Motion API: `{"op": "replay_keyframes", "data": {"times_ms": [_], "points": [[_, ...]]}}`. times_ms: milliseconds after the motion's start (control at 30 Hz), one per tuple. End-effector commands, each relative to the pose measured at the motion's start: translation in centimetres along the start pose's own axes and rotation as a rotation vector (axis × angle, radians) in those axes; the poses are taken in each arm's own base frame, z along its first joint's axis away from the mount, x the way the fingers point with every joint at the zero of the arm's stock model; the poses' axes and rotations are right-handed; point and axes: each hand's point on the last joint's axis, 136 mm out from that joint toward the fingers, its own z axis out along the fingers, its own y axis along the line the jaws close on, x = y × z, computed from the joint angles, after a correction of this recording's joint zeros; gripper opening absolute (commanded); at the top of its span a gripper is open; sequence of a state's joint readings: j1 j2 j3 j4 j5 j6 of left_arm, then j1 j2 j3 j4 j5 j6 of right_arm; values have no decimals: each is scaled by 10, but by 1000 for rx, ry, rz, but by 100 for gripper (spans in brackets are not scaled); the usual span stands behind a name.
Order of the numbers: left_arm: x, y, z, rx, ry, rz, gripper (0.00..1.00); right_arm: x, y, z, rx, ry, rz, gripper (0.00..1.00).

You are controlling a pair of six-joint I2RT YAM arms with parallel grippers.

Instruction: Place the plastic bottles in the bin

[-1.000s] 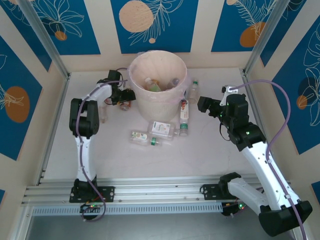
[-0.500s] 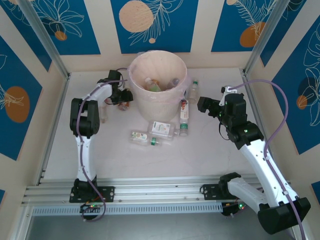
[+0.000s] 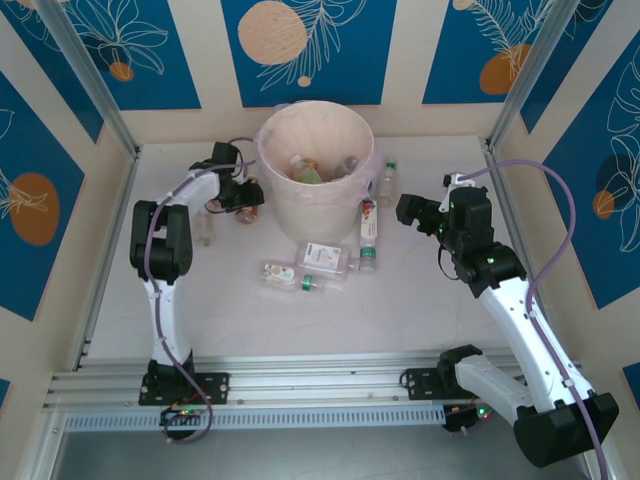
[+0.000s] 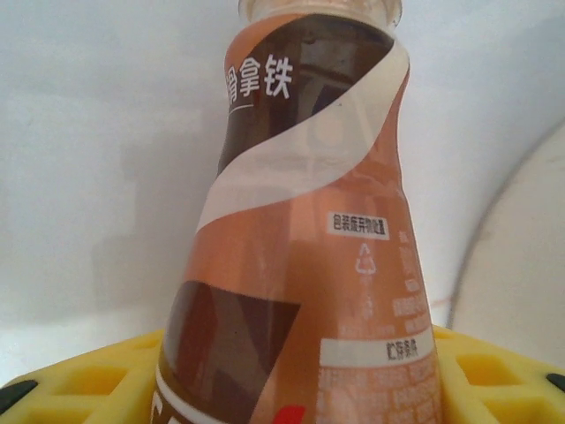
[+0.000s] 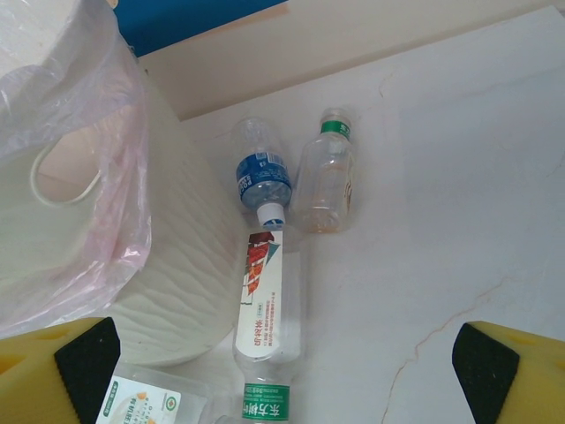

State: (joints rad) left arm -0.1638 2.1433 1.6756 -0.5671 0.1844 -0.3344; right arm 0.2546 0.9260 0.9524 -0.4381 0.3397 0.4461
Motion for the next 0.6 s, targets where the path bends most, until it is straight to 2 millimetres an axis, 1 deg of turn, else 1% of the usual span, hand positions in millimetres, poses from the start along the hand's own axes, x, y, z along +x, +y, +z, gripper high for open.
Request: {"op": "replay_keyframes", "data": {"times_ms": [0, 133, 200, 233, 333, 400, 467, 500, 567], "points": [[-22, -23, -41, 80, -116, 14, 40, 1, -1, 1, -4, -2, 24, 99], [-31, -30, -68, 99, -194, 9, 36, 0, 1, 0, -15, -4, 26, 99], [-42, -33, -93, 99, -290, 4, 35, -1, 2, -2, -21, -9, 26, 99], [-48, -34, -107, 90, -343, 1, 36, -2, 2, -3, -23, -15, 27, 99], [-69, -29, -161, 37, -555, -23, 36, -4, 3, -4, -32, -33, 28, 99], [-83, -32, -201, 40, -715, -22, 35, -6, 4, -5, -40, -46, 34, 98], [-93, -45, -235, 87, -838, 12, 34, -7, 4, -6, -47, -55, 39, 98], [-97, -57, -250, 120, -883, 50, 33, -7, 5, -6, -52, -56, 42, 98], [-102, -80, -272, 168, -935, 132, 33, -7, 6, -7, -56, -55, 42, 98]]}}
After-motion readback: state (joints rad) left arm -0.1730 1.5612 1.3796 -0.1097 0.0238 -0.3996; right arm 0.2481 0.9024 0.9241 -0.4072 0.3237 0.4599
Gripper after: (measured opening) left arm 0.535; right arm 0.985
